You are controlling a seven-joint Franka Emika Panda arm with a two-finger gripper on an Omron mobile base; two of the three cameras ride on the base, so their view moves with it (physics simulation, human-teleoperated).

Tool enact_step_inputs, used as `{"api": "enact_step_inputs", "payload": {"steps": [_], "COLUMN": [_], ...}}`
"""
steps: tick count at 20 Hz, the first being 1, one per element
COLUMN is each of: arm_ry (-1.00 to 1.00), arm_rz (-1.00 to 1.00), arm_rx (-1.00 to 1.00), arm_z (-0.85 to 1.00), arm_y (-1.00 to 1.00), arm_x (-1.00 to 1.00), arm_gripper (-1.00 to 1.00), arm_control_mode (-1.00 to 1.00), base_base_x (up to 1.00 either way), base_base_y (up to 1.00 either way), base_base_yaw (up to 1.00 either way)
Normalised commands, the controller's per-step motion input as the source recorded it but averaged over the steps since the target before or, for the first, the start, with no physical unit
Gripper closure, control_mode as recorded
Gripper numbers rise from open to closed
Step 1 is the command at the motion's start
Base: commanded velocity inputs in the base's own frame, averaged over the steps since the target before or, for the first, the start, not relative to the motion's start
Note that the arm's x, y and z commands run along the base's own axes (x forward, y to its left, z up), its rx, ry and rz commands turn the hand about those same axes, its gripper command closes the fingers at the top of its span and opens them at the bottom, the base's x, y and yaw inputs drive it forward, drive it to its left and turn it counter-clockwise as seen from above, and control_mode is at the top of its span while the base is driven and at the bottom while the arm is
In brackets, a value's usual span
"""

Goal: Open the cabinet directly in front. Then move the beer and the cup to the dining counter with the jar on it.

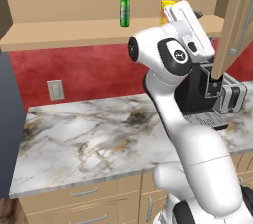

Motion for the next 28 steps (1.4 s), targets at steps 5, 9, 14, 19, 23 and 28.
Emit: {"api": "enact_step_inputs", "payload": {"steps": [5,9,14,19,23,28], "arm_ry": [-0.08,-0.03,0.0,-0.01,-0.02,-0.03], "arm_rz": [0.0,-0.08,-0.11,-0.13,-0.15,-0.15], "arm_rx": [0.0,0.01,0.03,0.06,0.06,0.06], "arm_z": [0.0,0.0,0.0,0.0,0.0,0.0], "arm_y": [-0.34,-0.64,-0.78,-0.89,-0.93,-0.95], "arm_x": [0.0,-0.34,-0.46,-0.57,-0.48,-0.33], "arm_gripper": [-1.0,-1.0,-1.0,-1.0,-1.0,-1.0], "arm_control_mode": [-1.0,-1.0,-1.0,-1.0,-1.0,-1.0], "base_base_x": [0.0,0.0,0.0,0.0,0.0,0.0], "base_base_y": [0.0,0.0,0.0,0.0,0.0,0.0], "base_base_yaw": [0.0,0.0,0.0,0.0,0.0,0.0]}}
